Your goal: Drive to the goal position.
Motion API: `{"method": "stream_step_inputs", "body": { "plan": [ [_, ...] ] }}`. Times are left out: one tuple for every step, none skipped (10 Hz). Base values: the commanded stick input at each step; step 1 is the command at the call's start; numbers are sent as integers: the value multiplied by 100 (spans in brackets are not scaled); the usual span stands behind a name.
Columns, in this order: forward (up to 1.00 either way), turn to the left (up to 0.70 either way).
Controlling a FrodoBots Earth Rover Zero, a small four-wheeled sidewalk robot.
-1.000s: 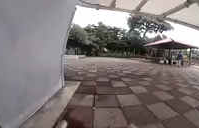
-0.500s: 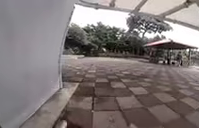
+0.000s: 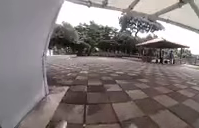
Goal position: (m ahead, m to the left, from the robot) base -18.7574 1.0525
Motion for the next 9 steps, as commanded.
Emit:
{"method": "stream_step_inputs", "body": {
  "plan": [
    [70,-35],
    [70,-35],
    [70,-35],
    [70,-35],
    [70,-35],
    [70,-35],
    [70,-35],
    [70,-35],
    [70,-35]
  ]
}}
